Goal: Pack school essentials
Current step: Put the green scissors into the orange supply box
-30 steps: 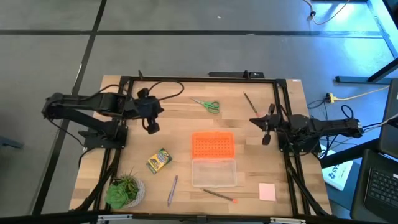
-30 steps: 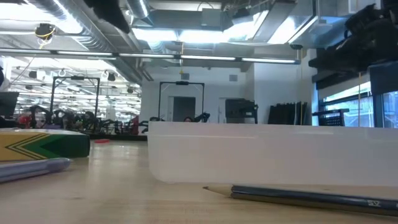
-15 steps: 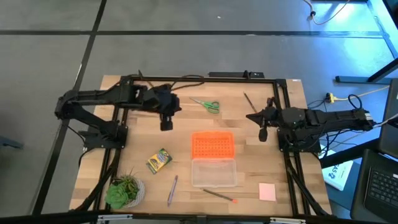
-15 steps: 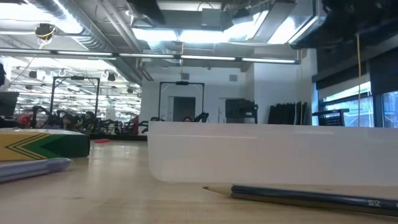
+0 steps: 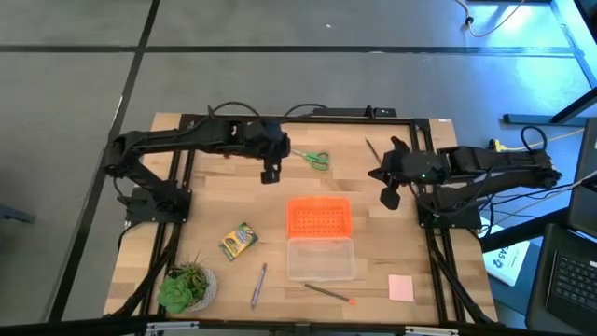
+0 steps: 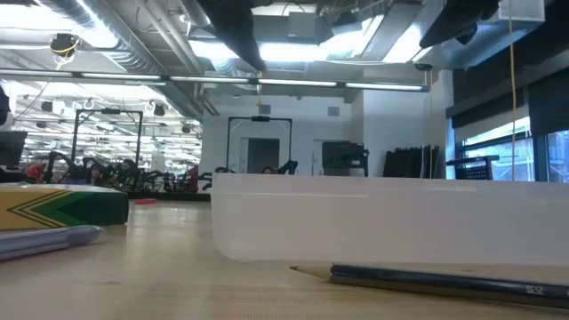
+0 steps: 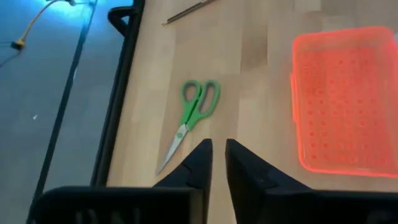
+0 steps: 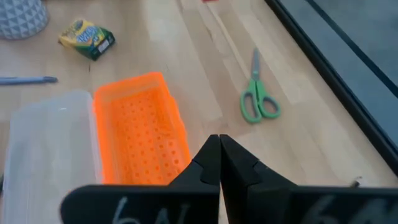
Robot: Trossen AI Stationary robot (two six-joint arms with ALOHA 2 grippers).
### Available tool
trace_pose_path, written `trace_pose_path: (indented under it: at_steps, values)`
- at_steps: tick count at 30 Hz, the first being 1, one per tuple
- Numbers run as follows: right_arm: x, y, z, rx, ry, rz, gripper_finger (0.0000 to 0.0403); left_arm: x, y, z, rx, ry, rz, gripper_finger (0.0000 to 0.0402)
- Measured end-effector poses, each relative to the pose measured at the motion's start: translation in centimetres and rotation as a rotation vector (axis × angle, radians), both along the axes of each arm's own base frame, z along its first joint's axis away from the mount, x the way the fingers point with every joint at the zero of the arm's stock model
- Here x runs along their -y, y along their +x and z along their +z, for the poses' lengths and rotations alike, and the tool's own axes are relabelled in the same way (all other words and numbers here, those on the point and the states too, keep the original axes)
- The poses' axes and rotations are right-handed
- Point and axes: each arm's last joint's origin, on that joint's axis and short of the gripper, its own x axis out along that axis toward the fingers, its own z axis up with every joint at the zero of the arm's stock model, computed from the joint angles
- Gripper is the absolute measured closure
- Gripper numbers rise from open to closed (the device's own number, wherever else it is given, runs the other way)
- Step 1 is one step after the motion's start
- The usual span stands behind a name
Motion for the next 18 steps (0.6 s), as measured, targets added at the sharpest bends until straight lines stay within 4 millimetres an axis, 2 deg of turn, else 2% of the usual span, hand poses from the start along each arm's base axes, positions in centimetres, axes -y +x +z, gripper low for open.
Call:
trace_pose_path:
  at_steps: [8, 18]
  values:
    - [-0.1, 0.8, 0.5, -0.02, -0.012, 0.01, 0.0402, -0.1, 0.7, -0.7, -0.014, 0.007, -0.01, 0.0301]
    - [-0.1, 0.7, 0.5, -0.023, 0.003, 0.005, 0.0402, -0.8, 1.5, -1.2, 0.008, 0.01, -0.002, 0.0291]
